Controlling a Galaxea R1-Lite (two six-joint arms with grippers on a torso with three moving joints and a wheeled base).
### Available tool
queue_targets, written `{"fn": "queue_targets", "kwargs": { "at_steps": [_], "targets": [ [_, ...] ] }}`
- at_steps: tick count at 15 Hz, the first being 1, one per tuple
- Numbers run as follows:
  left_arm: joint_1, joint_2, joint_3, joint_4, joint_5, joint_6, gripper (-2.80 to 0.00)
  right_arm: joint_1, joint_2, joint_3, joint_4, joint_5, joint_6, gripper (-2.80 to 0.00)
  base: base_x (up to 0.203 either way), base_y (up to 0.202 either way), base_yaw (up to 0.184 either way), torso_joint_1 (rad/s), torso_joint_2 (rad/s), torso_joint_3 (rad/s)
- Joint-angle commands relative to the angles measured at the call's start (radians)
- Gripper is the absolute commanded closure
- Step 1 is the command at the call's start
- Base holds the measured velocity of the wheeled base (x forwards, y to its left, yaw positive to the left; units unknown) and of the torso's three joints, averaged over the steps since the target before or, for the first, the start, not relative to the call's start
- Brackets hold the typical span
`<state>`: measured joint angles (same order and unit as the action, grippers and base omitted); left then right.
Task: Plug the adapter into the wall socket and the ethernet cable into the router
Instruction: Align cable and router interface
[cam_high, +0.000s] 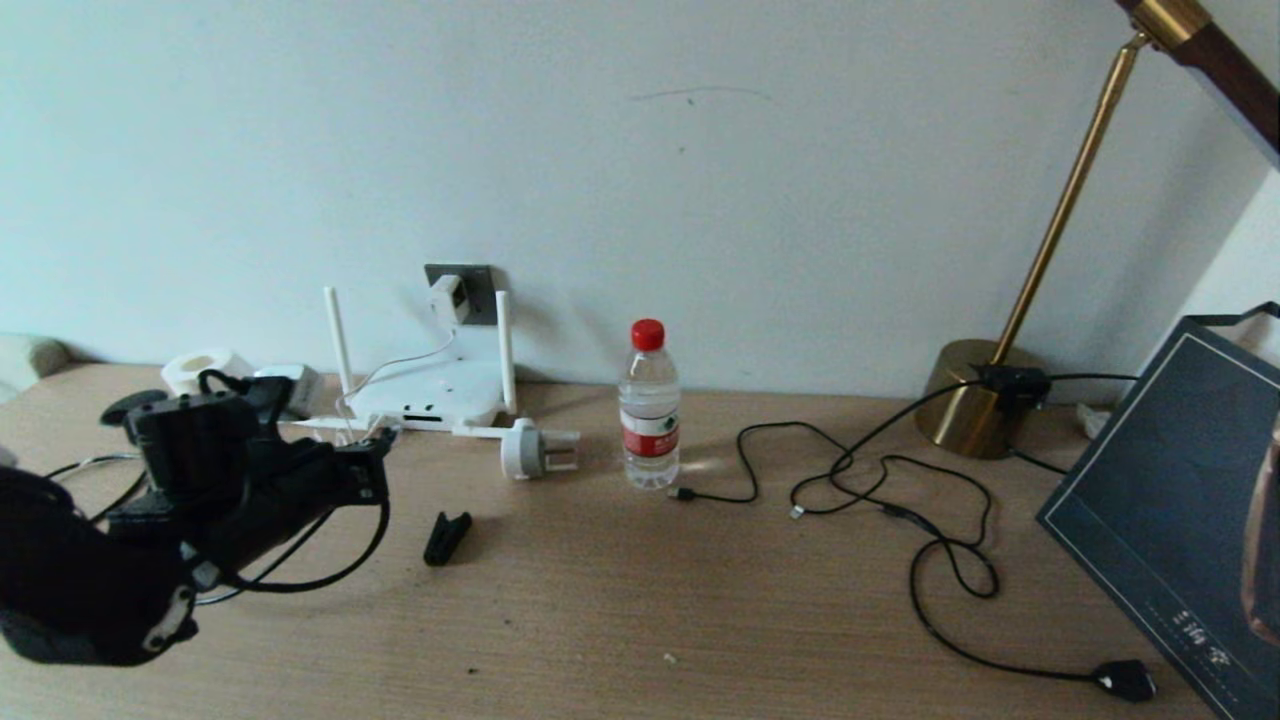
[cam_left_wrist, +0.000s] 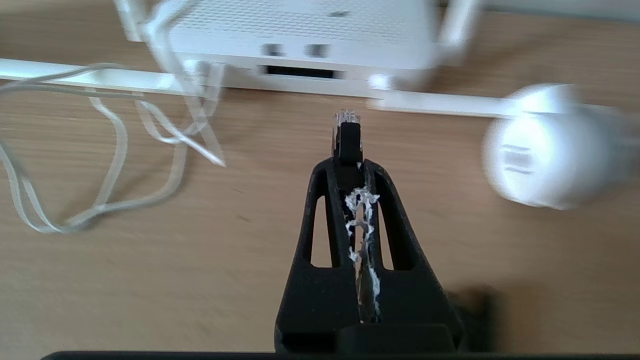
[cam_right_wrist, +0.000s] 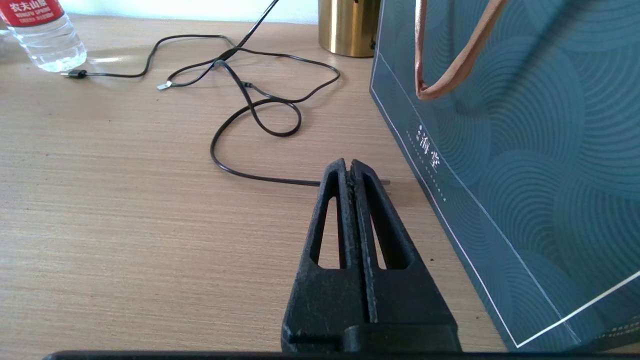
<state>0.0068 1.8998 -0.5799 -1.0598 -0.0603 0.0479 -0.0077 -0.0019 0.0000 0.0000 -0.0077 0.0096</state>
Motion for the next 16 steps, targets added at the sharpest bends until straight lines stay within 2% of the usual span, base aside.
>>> {"fn": "queue_targets", "kwargs": {
  "at_steps": [1,3,6,9,16],
  "targets": [
    [0.044,0.134,-0.013,-0.092,-0.024,0.015,0.00,0.000,0.002,0.000,0.000,0.000,0.001,0.00,0.000,0.000,0.000,0.000,0.00,0.000],
    [0.052,0.172,-0.045,-0.107,-0.049,0.019,0.00,0.000,0.002,0.000,0.000,0.000,0.000,0.00,0.000,0.000,0.000,0.000,0.00,0.000],
    [0.051,0.232,-0.139,-0.087,-0.050,0.017,0.00,0.000,0.002,0.000,0.000,0.000,0.001,0.00,0.000,0.000,0.000,0.000,0.00,0.000],
    [0.051,0.247,-0.222,0.022,-0.051,0.014,0.00,0.000,0.002,0.000,0.000,0.000,0.001,0.00,0.000,0.000,0.000,0.000,0.00,0.000],
    [0.056,0.266,-0.284,0.063,-0.050,0.015,0.00,0.000,0.002,0.000,0.000,0.000,0.000,0.00,0.000,0.000,0.000,0.000,0.00,0.000]
  ]
}}
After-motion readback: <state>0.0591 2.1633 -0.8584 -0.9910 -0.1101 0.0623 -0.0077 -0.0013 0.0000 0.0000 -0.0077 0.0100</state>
